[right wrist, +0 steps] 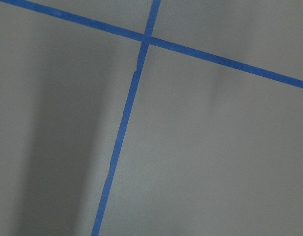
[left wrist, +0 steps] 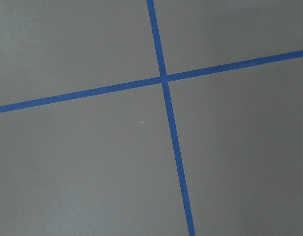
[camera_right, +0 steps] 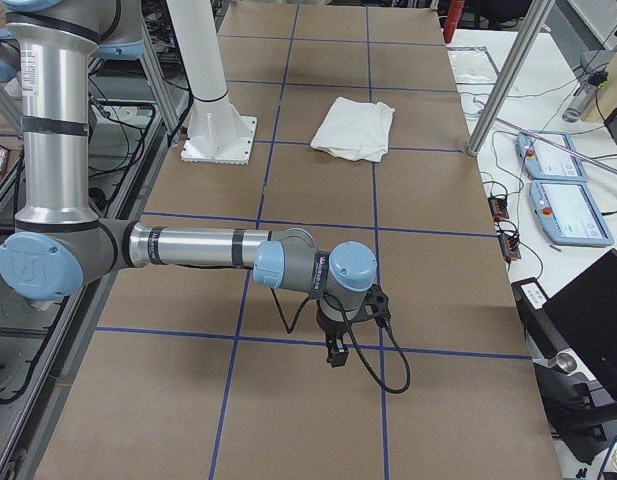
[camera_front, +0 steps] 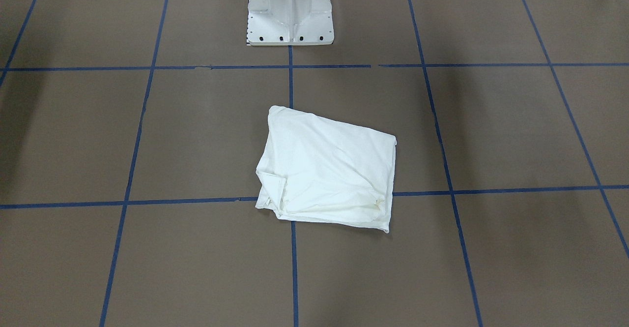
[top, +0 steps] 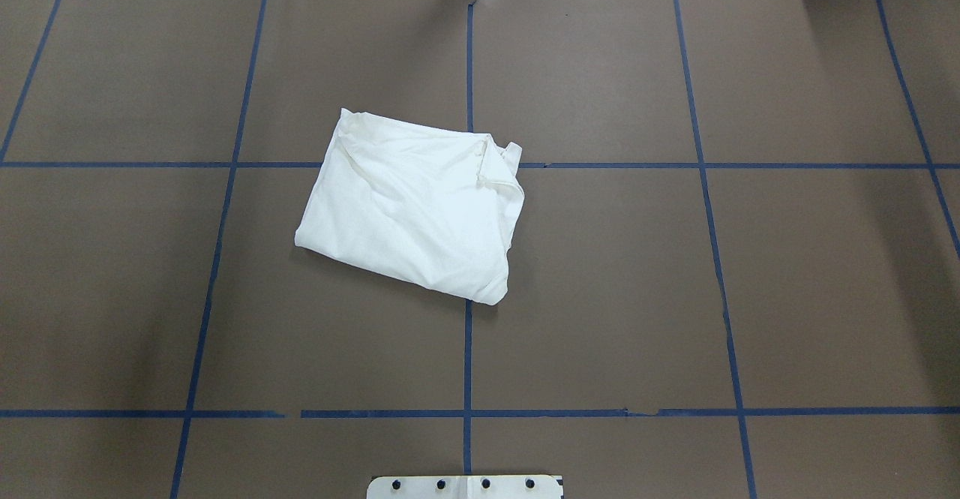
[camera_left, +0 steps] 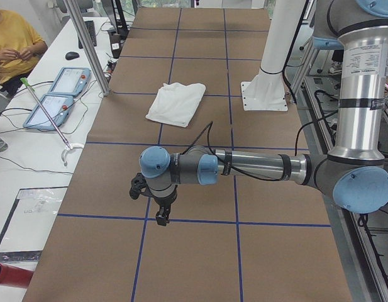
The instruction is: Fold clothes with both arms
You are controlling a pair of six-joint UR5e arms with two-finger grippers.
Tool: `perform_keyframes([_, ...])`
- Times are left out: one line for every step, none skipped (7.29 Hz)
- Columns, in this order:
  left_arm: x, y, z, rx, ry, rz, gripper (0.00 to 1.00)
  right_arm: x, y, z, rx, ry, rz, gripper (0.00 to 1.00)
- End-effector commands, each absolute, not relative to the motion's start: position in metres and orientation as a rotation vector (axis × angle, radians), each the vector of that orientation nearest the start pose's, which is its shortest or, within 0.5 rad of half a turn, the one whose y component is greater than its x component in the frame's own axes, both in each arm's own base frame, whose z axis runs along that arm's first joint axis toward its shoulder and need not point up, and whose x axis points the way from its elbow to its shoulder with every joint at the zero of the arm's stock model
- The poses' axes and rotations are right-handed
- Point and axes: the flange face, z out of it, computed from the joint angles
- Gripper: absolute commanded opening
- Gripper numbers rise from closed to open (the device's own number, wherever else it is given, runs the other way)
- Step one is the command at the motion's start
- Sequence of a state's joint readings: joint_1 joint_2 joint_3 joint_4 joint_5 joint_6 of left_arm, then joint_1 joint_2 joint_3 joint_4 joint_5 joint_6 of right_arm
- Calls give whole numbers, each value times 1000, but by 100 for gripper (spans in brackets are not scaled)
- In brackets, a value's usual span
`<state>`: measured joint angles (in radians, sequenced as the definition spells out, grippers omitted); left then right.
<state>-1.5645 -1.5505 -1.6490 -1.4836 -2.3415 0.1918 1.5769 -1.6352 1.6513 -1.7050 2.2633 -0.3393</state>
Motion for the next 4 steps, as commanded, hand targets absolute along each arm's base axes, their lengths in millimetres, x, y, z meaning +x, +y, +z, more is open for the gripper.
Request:
perform_keyframes([-62, -475, 645, 33, 771, 171, 100, 73, -455, 666, 13, -702, -282, 100])
perform_keyframes([-61, -469, 651, 21, 772, 167, 100, 72, -454, 668, 9, -704, -279, 100])
perform_keyframes([-61, -465, 655, 12, 773, 164, 100, 72, -453, 671, 0, -707, -274, 100])
perform_keyframes([-61, -459, 660, 2, 774, 160, 100, 72, -453, 671, 2, -706, -276, 100])
